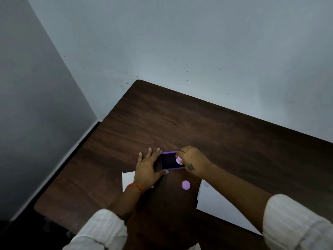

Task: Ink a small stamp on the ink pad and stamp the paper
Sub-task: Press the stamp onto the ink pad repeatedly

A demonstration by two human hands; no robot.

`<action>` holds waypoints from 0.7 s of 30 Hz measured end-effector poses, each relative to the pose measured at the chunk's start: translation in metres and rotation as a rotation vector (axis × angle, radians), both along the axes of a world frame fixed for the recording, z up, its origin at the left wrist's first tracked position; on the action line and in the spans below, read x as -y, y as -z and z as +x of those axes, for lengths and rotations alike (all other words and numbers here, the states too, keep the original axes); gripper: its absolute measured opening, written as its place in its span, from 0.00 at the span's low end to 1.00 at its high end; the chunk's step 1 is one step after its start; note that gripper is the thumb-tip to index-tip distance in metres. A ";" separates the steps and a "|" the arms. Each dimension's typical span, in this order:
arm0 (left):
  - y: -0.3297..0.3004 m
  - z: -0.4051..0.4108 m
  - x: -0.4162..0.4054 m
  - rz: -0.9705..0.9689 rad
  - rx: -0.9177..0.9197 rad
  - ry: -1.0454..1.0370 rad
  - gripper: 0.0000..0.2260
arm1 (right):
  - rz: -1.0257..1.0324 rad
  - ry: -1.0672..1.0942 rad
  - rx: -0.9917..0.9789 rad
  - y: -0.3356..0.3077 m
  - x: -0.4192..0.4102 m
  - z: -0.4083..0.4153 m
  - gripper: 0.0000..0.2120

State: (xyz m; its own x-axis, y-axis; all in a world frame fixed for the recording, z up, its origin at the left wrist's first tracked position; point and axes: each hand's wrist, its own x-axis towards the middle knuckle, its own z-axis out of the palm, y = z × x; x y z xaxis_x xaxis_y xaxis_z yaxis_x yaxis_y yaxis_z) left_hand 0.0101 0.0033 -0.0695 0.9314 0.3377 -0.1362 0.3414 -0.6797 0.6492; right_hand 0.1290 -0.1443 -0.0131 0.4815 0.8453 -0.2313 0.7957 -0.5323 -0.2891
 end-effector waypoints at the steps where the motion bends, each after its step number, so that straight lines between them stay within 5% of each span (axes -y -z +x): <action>1: 0.001 0.000 -0.001 0.000 0.000 -0.001 0.35 | 0.011 0.027 0.025 0.001 -0.001 -0.004 0.10; 6: 0.002 0.002 -0.002 0.001 -0.012 -0.002 0.35 | 0.016 0.164 0.065 0.004 -0.006 -0.023 0.12; 9: -0.001 0.002 -0.002 0.023 -0.024 0.014 0.35 | 0.086 0.296 -0.087 -0.006 -0.007 -0.016 0.09; 15: -0.003 0.000 0.001 0.056 -0.034 0.031 0.35 | 0.680 1.048 -1.082 -0.019 0.016 -0.019 0.12; 18: -0.004 0.001 0.002 0.065 -0.050 0.038 0.37 | 0.936 1.194 -1.580 -0.025 0.044 -0.033 0.11; 21: -0.004 0.000 0.001 0.064 -0.065 0.036 0.38 | 1.102 1.217 -1.794 -0.030 0.070 -0.048 0.09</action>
